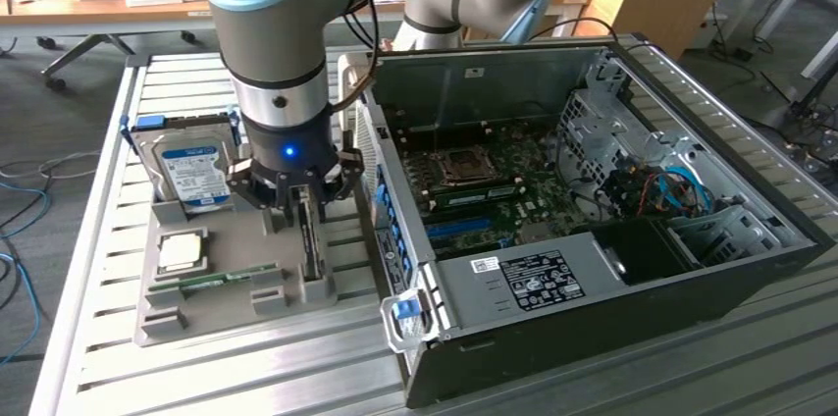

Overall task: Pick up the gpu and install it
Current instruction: 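Pick up the gpu and move the gpu toward the slot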

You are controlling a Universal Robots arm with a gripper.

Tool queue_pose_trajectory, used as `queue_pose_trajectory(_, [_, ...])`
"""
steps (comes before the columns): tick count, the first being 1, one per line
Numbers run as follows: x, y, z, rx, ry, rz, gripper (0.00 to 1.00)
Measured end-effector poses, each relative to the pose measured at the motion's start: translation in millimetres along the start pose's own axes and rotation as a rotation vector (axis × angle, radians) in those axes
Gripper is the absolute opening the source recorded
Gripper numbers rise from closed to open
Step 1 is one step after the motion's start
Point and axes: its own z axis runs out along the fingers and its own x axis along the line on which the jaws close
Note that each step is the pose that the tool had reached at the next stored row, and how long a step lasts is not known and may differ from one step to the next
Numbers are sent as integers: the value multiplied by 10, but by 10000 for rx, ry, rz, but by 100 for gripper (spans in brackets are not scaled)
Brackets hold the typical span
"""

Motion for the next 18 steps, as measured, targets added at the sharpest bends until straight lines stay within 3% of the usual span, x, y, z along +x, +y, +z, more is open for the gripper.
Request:
queue_pose_trajectory(6, [2,-6,80,1,1,0,43])
queue_pose_trajectory(18, [4,-8,108,2,2,0,43])
